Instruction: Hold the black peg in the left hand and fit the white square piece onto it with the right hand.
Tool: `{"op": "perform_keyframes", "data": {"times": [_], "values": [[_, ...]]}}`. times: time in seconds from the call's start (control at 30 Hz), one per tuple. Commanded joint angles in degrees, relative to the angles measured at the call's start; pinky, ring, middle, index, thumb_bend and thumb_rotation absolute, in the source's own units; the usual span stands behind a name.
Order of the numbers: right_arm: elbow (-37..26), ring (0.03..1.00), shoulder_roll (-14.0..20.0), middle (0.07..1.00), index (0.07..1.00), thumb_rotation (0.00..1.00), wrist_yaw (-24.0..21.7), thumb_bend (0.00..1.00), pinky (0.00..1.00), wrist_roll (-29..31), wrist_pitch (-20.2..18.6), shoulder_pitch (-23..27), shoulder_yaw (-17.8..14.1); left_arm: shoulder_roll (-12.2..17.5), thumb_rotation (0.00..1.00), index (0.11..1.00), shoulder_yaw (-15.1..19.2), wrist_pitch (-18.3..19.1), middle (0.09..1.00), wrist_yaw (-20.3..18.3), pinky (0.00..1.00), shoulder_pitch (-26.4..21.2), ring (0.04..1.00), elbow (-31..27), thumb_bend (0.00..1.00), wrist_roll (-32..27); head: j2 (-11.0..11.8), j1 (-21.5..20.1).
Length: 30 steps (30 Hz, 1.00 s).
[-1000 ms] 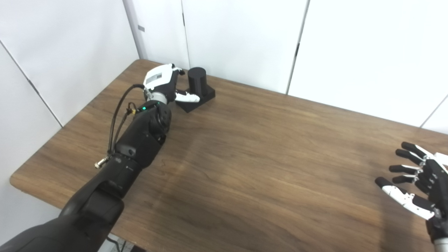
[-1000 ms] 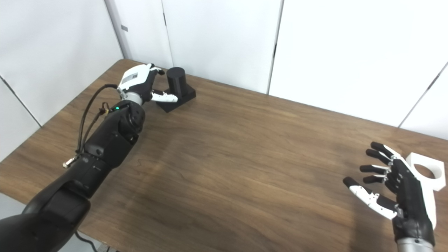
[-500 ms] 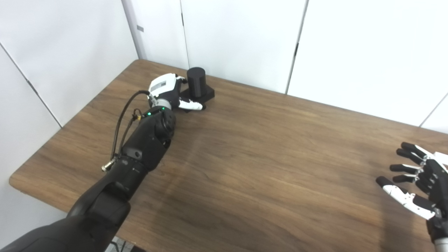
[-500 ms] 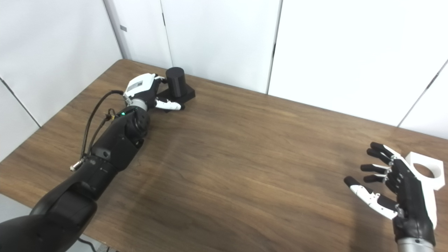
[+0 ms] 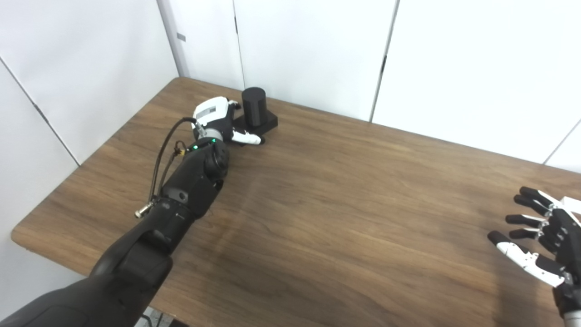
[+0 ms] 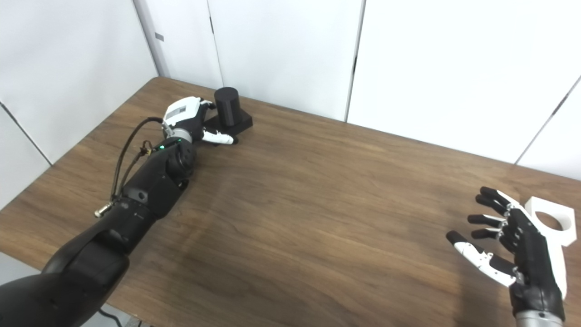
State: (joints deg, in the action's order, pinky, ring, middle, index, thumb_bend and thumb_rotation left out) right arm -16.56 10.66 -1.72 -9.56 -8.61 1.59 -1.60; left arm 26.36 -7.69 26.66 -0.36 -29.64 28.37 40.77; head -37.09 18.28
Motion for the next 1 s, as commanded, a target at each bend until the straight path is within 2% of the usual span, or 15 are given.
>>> {"op": "perform_keyframes", "data": {"times": [0.0, 0.6, 0.83, 0.97], "values": [[-2.84, 0.627, 0.39, 0.767, 0.768, 0.0, 0.26, 0.51, 0.53, -0.26, 1.29, 1.3, -0.45, 1.76, 0.4, 0.86, 0.01, -0.06, 0.977, 1.76, 0.9, -3.6, 1.0, -0.25, 0.89, 0.36, -0.02, 0.08], [-3.11, 0.607, 0.54, 0.756, 0.747, 0.0, 0.3, 0.49, 0.47, -0.89, 1.26, 1.57, -0.57, 2.44, 0.41, 0.816, -1.07, -0.76, 0.944, 3.07, 0.86, -4.13, 0.982, 2.89, 0.89, -0.79, -0.52, 0.18], [-3.03, 0.614, 0.62, 0.758, 0.739, 0.0, 0.28, 0.49, 0.49, -1.43, 1.12, 1.53, -0.48, 3.09, 0.41, 0.715, -1.95, -0.64, 0.956, 2.38, 0.83, -3.88, 0.99, 2.94, 0.88, -1.05, -0.6, 0.13], [-3.42, 0.608, 0.5, 0.759, 0.734, 0.0, 0.31, 0.49, 0.49, -1.49, 0.46, 1.55, -0.61, 3.51, 0.4, 0.641, -2.33, -0.72, 0.947, 1.64, 0.86, -3.35, 0.993, 1.9, 0.87, -1.65, -0.9, 0.27]]}}
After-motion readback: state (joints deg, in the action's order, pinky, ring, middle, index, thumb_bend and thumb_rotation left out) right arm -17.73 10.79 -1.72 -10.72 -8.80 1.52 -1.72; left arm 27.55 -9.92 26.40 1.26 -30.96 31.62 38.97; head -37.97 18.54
